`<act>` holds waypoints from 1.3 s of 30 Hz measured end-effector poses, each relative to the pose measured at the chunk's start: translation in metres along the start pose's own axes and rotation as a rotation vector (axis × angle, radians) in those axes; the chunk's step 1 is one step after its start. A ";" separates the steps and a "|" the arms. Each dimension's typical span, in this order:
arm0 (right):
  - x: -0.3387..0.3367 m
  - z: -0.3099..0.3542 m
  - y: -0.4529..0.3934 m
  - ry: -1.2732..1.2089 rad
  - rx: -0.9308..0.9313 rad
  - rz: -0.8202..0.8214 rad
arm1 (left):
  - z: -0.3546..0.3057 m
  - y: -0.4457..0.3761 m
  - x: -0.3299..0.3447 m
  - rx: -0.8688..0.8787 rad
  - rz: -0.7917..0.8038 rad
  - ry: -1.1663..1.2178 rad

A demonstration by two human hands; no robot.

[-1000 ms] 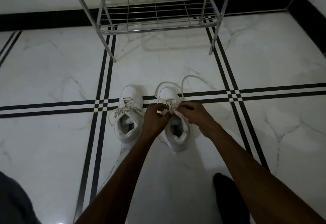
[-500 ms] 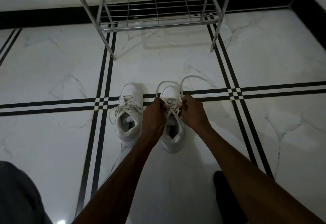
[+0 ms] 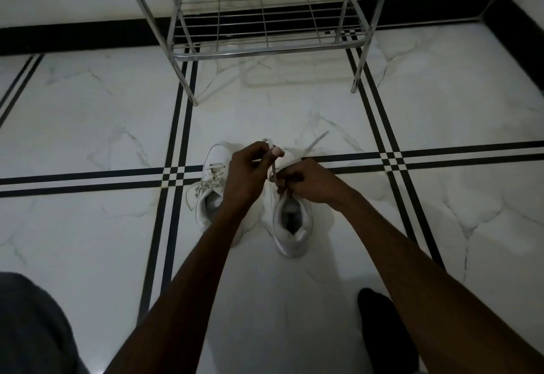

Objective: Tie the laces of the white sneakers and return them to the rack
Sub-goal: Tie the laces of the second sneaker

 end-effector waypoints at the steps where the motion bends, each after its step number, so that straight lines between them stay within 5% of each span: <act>1: 0.000 0.004 0.002 0.003 -0.001 0.068 | -0.002 -0.003 -0.001 0.016 0.027 -0.009; 5: -0.010 0.015 0.005 0.005 -0.035 0.025 | 0.003 -0.001 0.004 -0.029 0.187 -0.038; 10: -0.030 0.005 0.004 0.203 -0.044 -0.055 | 0.021 0.004 0.010 -0.088 0.206 -0.096; 14: -0.036 -0.002 0.007 0.229 -0.112 -0.308 | 0.029 0.005 0.017 -0.165 0.140 -0.057; 24: -0.030 -0.012 0.008 -0.438 -0.142 -0.294 | 0.040 0.000 0.006 -0.143 0.080 -0.551; 30: -0.035 -0.017 0.010 -0.720 -0.015 -0.150 | 0.015 0.003 -0.024 -0.175 -0.024 0.168; 35: -0.033 -0.074 0.012 -0.555 0.408 -0.440 | 0.040 0.011 -0.061 -0.175 -0.274 -0.686; 39: -0.022 -0.105 0.019 -0.413 0.575 -0.530 | 0.060 0.024 -0.075 -0.232 -0.367 -0.852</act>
Point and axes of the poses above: each hand's wrist, its own y-axis away from the middle knuckle, its own x-axis out of the palm, z = x × y, the point moved 2 cm from there along -y, towards the middle knuckle, and after that the axes turned 7 degrees about z, right-handed, at the moved point
